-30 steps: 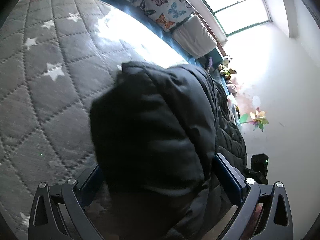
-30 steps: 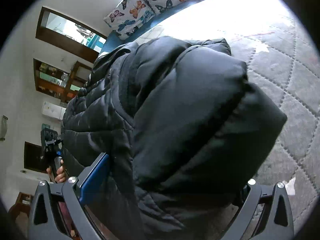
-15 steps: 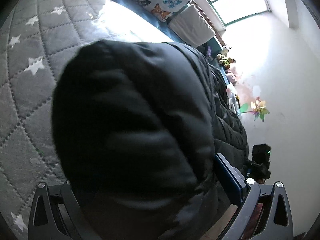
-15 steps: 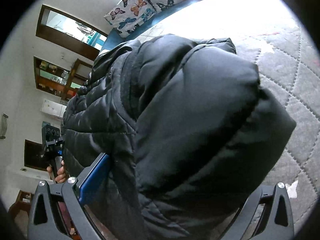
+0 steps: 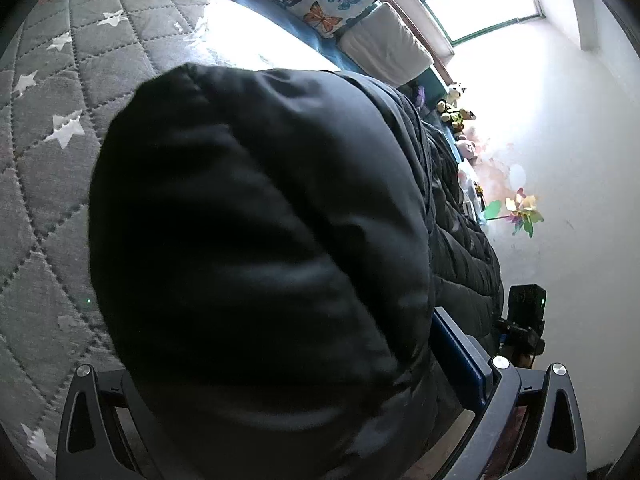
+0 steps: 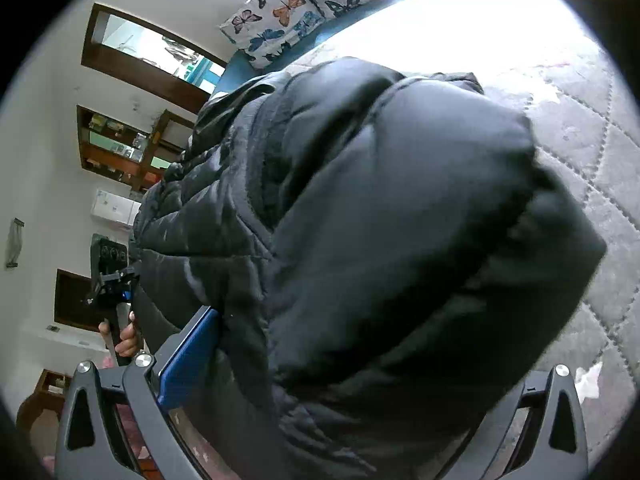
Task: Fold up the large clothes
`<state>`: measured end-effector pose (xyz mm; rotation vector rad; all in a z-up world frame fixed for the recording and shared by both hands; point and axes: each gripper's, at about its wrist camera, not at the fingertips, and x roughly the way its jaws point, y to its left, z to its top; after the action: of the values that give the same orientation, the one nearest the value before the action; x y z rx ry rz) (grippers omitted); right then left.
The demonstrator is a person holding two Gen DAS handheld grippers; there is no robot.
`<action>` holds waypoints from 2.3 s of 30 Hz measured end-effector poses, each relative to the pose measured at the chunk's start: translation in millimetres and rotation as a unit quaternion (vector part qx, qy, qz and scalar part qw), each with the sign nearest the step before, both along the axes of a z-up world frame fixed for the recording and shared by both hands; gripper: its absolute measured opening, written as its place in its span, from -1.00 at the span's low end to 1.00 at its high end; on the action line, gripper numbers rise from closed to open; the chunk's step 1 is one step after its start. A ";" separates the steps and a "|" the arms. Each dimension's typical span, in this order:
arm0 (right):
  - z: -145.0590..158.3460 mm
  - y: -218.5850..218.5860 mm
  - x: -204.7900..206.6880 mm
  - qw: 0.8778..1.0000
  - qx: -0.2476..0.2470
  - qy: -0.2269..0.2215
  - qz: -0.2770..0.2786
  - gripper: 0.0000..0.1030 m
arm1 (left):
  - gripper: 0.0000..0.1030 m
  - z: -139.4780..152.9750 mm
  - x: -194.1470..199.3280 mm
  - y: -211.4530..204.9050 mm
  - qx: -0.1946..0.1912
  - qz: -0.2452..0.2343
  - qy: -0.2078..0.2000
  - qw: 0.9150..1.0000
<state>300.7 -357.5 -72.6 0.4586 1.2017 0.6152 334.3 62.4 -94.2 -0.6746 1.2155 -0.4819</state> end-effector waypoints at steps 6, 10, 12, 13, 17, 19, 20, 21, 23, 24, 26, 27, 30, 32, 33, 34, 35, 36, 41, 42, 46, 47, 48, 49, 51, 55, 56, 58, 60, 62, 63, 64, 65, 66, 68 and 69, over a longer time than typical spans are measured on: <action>1.8 -1.1 -5.8 0.999 0.035 -0.010 0.003 1.00 | 1.00 12.1 -7.2 -12.5 -0.032 -0.008 -0.025 0.999; 1.8 0.9 -6.4 0.999 0.030 -0.012 0.018 1.00 | 1.00 10.7 -2.4 -17.5 -0.028 -0.013 -0.020 0.999; -1.0 1.7 -3.9 0.999 0.020 -0.005 0.028 1.00 | 1.00 9.6 0.2 -23.9 -0.011 -0.021 -0.016 1.000; -2.1 1.5 -2.3 0.999 0.019 -0.001 0.031 1.00 | 1.00 9.8 0.7 -26.2 -0.008 -0.023 -0.015 1.000; -3.6 -2.6 -0.2 0.999 0.033 0.000 0.036 1.00 | 1.00 6.8 6.0 -34.5 -0.006 -0.022 -0.002 1.000; -4.5 -2.8 -0.8 0.999 0.040 -0.003 0.029 1.00 | 1.00 7.9 6.7 -39.5 -0.010 -0.016 0.001 1.000; -4.6 -2.4 -1.8 0.999 0.043 -0.003 0.024 1.00 | 1.00 7.7 6.3 -41.4 -0.014 -0.009 0.005 1.000; -1.5 0.0 -4.7 0.999 0.046 -0.004 0.025 1.00 | 1.00 11.1 2.9 -47.2 -0.018 -0.006 0.005 1.000; 5.2 -0.7 -12.6 0.998 0.052 -0.017 0.030 1.00 | 1.00 18.7 -0.8 -54.6 -0.018 -0.012 -0.009 1.000; 6.9 -2.0 -14.4 0.998 0.057 -0.019 0.033 0.90 | 1.00 21.0 -2.2 -56.1 -0.016 -0.015 -0.016 1.000; 8.6 -2.9 -17.4 0.997 0.058 -0.018 0.041 0.79 | 0.93 23.4 -2.9 -58.3 -0.012 -0.014 -0.025 1.000; 7.7 -3.0 -16.8 0.997 0.056 -0.017 0.045 0.76 | 0.91 21.8 -1.9 -59.6 -0.014 -0.013 -0.022 1.000; 2.4 -4.5 -12.6 0.997 0.065 -0.011 0.049 0.76 | 0.89 22.1 -1.4 -67.0 -0.011 -0.015 -0.028 0.999; -6.6 -5.1 -8.0 0.996 0.070 0.001 0.046 0.83 | 0.90 22.5 -1.4 -72.5 -0.006 -0.014 -0.028 0.999; -7.2 -3.6 -6.6 0.996 0.080 0.005 0.044 0.91 | 0.96 21.7 -0.3 -75.4 -0.008 -0.012 -0.024 1.000; -6.2 -4.7 -6.7 0.995 0.086 0.002 0.043 0.91 | 1.00 19.7 1.3 -77.4 -0.011 -0.010 -0.017 1.000; -5.4 -4.0 -6.8 0.996 0.085 0.001 0.041 0.91 | 1.00 18.8 2.9 -78.9 -0.018 -0.005 -0.012 1.000; -4.4 -3.2 -8.2 0.996 0.083 -0.002 0.037 0.90 | 1.00 18.3 -2.4 -81.6 -0.017 -0.004 -0.012 1.000; 12.8 1.4 -21.6 0.997 0.067 -0.030 0.028 0.55 | 0.74 38.6 -15.4 -100.2 0.026 0.005 -0.033 0.999; 20.2 4.0 -25.6 0.997 0.059 -0.041 0.028 0.41 | 0.61 44.5 -17.6 -104.0 0.037 0.007 -0.043 0.998; 44.8 8.9 -40.3 0.996 0.034 -0.076 0.021 0.16 | 0.29 76.4 -30.6 -128.5 0.086 0.009 -0.078 0.993; 52.6 9.6 -45.3 0.996 0.027 -0.083 0.020 0.14 | 0.27 84.9 -33.7 -137.2 0.096 0.007 -0.084 0.992; 59.2 9.5 -49.6 0.995 0.022 -0.090 0.022 0.11 | 0.24 90.3 -35.0 -142.8 0.100 0.006 -0.089 0.991; 64.0 9.6 -53.7 0.995 0.018 -0.096 0.023 0.09 | 0.22 96.0 -36.4 -146.7 0.103 0.003 -0.095 0.990; 76.2 5.2 -62.4 0.994 0.008 -0.110 0.021 0.08 | 0.20 107.7 -40.6 -158.7 0.104 -0.002 -0.104 0.989; 95.6 -12.2 -74.6 0.992 -0.006 -0.125 0.007 0.06 | 0.18 129.8 -43.3 -198.2 0.100 -0.016 -0.113 0.988; 102.0 -19.9 -79.6 0.991 -0.011 -0.132 0.002 0.06 | 0.18 135.8 -42.7 -215.4 0.099 -0.021 -0.116 0.988; 108.5 -31.4 -86.2 0.990 -0.019 -0.139 -0.006 0.06 | 0.17 148.9 -39.9 -257.6 0.098 -0.032 -0.120 0.987; 113.9 -48.6 -93.0 0.989 -0.027 -0.147 -0.017 0.06 | 0.17 158.1 -37.0 -298.1 0.097 -0.045 -0.126 0.986; 118.8 -67.0 -98.6 0.987 -0.033 -0.153 -0.030 0.06 | 0.17 166.5 -34.1 -332.8 0.097 -0.056 -0.132 0.985; 119.6 -69.8 -100.5 0.987 -0.037 -0.155 -0.035 0.06 | 0.17 171.1 -32.8 -352.6 0.098 -0.062 -0.136 0.984; 121.0 -70.0 -102.3 0.986 -0.040 -0.157 -0.042 0.06 | 0.17 176.2 -30.3 -380.3 0.098 -0.068 -0.138 0.983; 122.3 -78.1 -104.5 0.985 -0.042 -0.159 -0.048 0.06 | 0.17 178.8 -26.5 -399.8 0.099 -0.074 -0.141 0.982; 123.8 -82.8 -107.5 0.984 -0.047 -0.162 -0.055 0.06 | 0.17 180.8 -23.4 -418.8 0.100 -0.080 -0.143 0.981; 129.2 -84.3 -110.8 0.983 -0.051 -0.165 -0.067 0.06 | 0.17 182.9 -18.6 -456.4 0.102 -0.091 -0.146 0.980; 129.4 -89.8 -112.7 0.982 -0.055 -0.166 -0.073 0.06 | 0.17 184.3 -14.8 -480.8 0.103 -0.098 -0.149 0.979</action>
<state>188.0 -447.3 56.8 0.3325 0.8697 0.4741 319.5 -418.4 90.1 -0.2928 1.0338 -0.5883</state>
